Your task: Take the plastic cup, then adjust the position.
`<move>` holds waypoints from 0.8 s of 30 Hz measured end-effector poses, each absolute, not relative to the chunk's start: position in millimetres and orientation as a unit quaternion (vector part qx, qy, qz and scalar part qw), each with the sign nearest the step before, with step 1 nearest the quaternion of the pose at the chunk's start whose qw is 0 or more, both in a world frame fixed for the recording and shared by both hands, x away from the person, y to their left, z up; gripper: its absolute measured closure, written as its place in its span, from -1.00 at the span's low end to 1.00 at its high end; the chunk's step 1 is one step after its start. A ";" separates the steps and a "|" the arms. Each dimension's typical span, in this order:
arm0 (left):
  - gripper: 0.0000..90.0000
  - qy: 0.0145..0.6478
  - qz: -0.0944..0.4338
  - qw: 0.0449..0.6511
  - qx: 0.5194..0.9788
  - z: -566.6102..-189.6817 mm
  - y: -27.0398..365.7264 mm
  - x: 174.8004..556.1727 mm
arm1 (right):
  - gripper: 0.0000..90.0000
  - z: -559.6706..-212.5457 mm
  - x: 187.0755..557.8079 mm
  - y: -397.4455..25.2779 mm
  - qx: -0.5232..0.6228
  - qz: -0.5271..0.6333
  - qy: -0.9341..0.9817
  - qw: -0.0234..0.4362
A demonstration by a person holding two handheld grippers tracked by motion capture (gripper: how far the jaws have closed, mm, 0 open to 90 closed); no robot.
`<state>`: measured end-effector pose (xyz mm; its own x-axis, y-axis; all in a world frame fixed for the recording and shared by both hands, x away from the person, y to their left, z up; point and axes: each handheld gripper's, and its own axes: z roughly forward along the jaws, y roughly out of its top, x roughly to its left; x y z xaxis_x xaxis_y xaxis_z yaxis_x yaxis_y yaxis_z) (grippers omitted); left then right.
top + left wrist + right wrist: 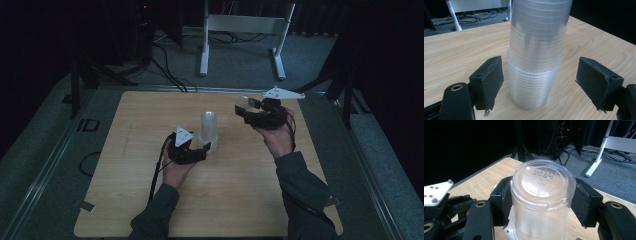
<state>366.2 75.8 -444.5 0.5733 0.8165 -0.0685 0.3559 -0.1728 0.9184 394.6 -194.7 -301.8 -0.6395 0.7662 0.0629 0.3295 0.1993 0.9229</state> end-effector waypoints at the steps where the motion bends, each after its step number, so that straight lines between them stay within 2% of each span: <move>1: -0.52 0.400 0.228 0.504 0.730 -444.3 75.8 365.5 | -0.13 -301.8 394.6 -194.7 0.368 0.515 0.745 0.212; 24: -0.53 0.384 0.232 0.516 0.730 -437.9 74.0 354.9 | -0.13 -344.4 384.7 -213.1 0.401 0.493 0.747 0.196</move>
<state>354.9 74.0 -437.9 0.5974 0.7999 -0.0578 0.3209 -0.1724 0.9313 384.7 -213.1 -344.4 -0.6015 0.7923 0.1025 0.4064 0.1930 0.8931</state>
